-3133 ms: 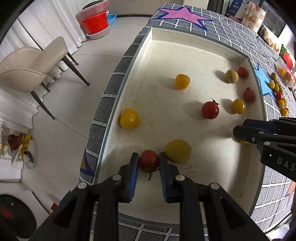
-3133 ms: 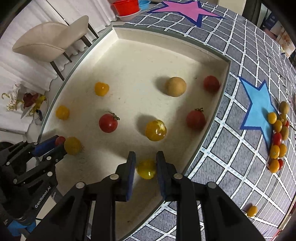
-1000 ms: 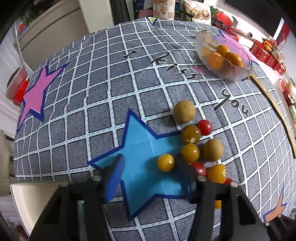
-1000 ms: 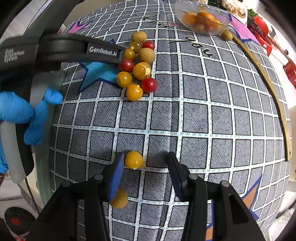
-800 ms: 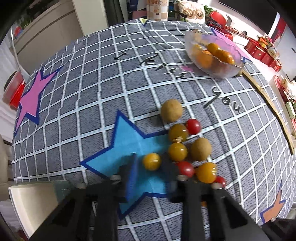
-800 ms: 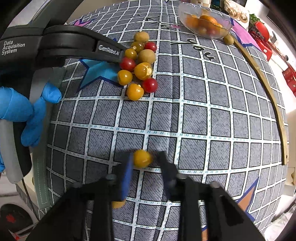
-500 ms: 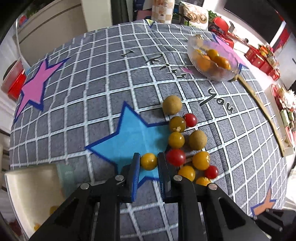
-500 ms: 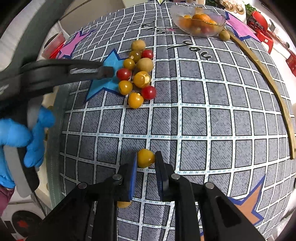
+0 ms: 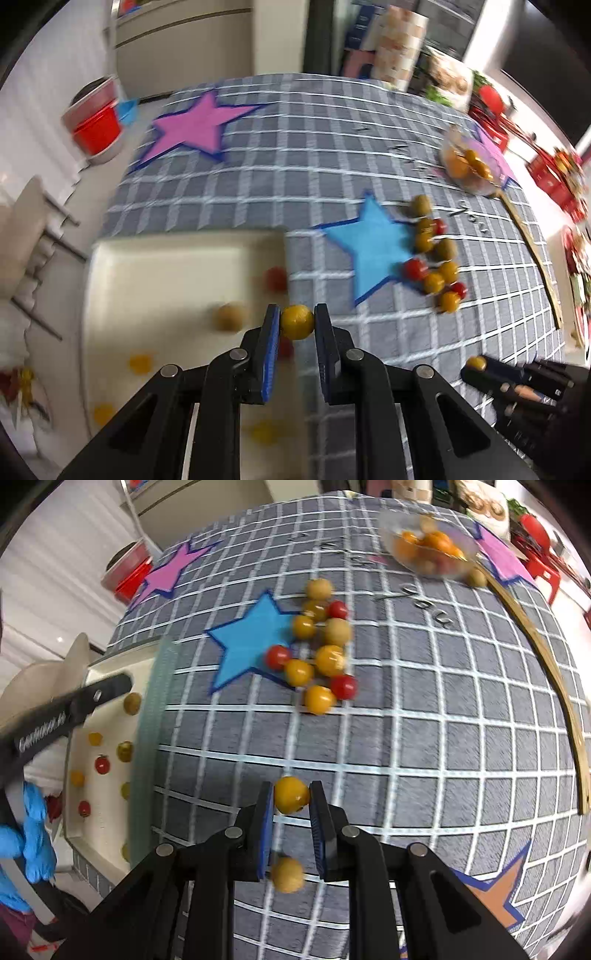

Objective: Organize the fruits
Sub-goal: 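Carry both yellow tomatoes into the white tray and open both tools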

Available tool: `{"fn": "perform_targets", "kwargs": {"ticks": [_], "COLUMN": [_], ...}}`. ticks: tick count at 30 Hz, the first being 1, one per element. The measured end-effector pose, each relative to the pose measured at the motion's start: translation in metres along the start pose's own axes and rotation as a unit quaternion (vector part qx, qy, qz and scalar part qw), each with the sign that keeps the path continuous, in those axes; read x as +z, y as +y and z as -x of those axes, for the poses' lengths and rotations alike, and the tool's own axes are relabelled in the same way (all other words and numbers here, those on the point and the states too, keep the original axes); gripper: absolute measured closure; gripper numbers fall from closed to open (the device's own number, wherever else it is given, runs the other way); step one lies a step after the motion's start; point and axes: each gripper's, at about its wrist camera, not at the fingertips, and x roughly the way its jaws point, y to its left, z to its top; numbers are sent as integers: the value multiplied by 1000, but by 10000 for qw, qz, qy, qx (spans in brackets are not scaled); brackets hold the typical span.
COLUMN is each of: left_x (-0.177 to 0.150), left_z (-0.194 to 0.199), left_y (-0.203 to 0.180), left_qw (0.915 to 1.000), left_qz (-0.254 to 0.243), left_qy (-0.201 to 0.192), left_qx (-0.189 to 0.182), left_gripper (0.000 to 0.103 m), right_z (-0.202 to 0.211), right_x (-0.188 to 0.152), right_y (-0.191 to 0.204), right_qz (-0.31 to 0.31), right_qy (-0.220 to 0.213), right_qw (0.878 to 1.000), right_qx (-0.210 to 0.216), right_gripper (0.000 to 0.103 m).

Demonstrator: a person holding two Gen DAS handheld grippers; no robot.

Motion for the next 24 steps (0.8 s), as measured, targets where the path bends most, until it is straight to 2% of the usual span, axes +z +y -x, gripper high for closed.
{"fn": "perform_targets", "kwargs": {"ticks": [8, 14, 19, 24], "left_x": [-50, -71, -73, -52], "left_z": [13, 7, 4, 1], "left_y": [67, 98, 112, 119], "left_qw": [9969, 9940, 9931, 9942], "left_qz": [585, 863, 963, 898], "left_qy": [196, 314, 273, 70], "left_qx": [498, 598, 609, 588], "left_gripper": [83, 83, 83, 83], "right_z": [-3, -12, -32, -48], "right_x": [11, 22, 33, 42], "right_y": [49, 99, 132, 151], "right_qz": [452, 851, 1052, 1220], "right_qy": [41, 102, 233, 297], "right_qw": [9986, 9946, 9917, 9899], "right_qx": [266, 577, 700, 653], "right_gripper": [83, 83, 83, 83]}}
